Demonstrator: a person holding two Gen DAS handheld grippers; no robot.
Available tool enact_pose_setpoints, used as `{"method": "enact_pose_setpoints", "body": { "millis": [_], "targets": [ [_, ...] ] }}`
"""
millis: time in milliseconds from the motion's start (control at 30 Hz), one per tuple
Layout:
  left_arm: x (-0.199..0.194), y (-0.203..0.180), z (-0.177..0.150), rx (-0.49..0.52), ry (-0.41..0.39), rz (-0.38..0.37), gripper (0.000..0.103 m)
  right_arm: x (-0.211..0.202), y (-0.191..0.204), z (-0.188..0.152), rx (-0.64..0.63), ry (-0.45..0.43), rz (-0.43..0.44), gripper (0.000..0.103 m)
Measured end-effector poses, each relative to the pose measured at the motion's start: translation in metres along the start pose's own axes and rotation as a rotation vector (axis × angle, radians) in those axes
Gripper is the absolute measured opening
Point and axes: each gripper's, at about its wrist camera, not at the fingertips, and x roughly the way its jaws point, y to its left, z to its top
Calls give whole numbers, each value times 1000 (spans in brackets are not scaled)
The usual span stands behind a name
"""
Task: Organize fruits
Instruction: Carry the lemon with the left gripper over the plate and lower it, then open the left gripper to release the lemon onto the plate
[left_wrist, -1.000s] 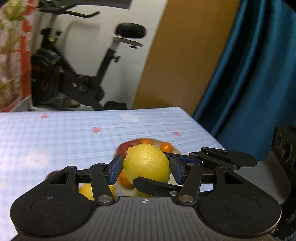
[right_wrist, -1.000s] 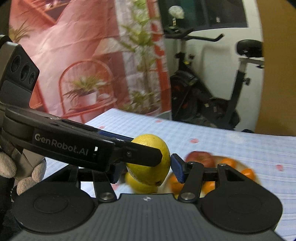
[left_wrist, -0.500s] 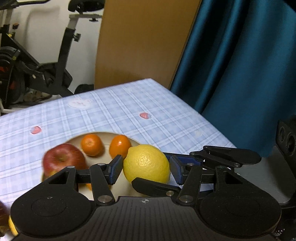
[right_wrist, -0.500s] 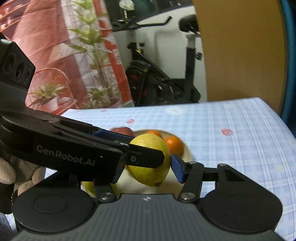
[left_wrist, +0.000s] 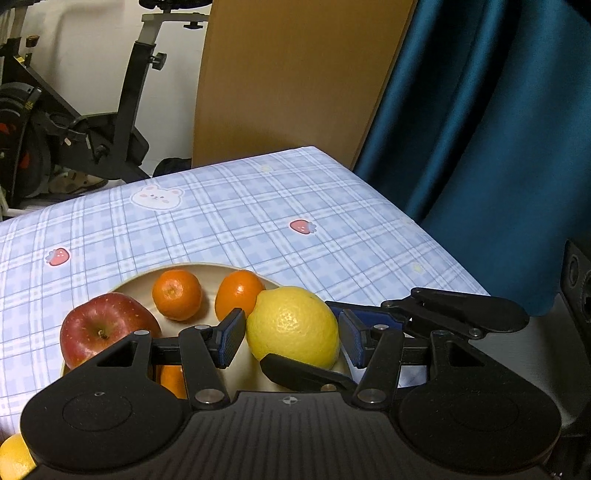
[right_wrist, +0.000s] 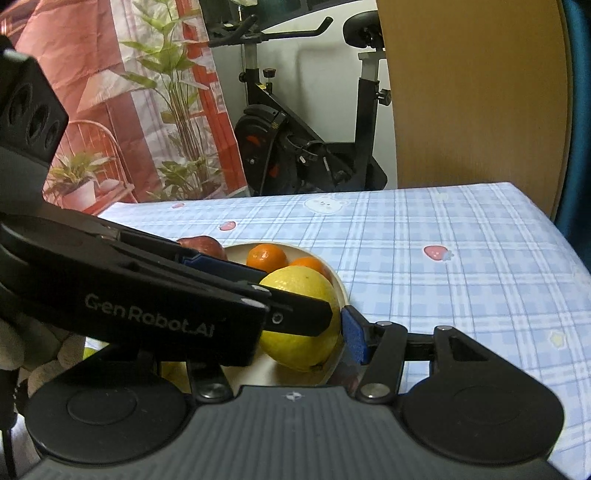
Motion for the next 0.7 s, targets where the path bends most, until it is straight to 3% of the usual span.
{"method": "enact_pose_setpoints", "body": {
  "millis": [300,700],
  "targets": [
    [-8,3,2,-10,-13,32,57,1,5,5,-17,8,-41,56],
    [-86,30,1,-13,-106,34,58,-27,29,18,-53,-43,-23,57]
  ]
}}
